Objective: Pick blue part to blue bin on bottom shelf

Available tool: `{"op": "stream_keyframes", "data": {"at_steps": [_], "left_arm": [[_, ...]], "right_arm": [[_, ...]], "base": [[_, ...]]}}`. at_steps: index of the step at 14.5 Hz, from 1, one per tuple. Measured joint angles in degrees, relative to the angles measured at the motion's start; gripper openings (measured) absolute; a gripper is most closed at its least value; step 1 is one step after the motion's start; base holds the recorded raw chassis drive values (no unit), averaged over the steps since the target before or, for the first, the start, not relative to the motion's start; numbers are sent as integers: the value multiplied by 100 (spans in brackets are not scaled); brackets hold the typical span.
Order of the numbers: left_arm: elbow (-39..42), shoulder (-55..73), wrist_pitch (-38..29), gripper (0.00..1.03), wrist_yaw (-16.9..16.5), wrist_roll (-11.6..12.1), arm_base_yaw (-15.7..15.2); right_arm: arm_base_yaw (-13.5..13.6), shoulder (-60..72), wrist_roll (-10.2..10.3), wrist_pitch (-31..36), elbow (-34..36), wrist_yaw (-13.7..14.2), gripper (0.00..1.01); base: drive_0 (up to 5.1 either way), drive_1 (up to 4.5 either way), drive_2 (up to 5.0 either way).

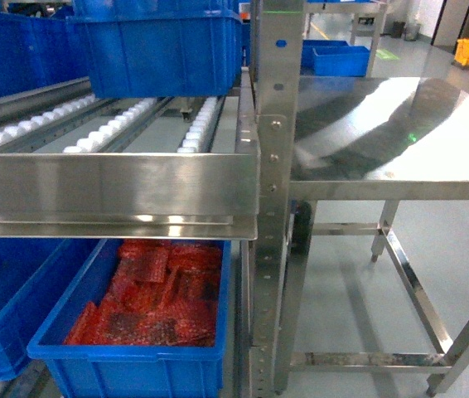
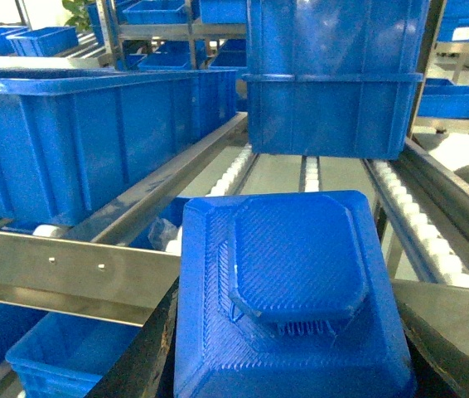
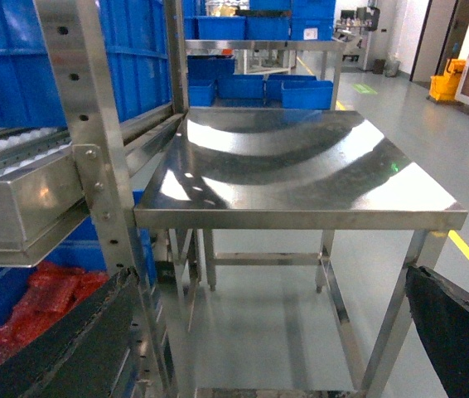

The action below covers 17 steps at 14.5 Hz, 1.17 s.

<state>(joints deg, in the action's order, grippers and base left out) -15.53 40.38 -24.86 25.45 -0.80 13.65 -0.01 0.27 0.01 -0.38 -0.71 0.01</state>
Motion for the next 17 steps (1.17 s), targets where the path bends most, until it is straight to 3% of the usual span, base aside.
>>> {"op": "stream_keyframes", "data": {"at_steps": [17], "left_arm": [[0, -4, 0, 43, -7, 0, -9]], "right_arm": [[0, 0, 0, 28, 0, 2, 98]], "base": [[-8, 404, -420]]}}
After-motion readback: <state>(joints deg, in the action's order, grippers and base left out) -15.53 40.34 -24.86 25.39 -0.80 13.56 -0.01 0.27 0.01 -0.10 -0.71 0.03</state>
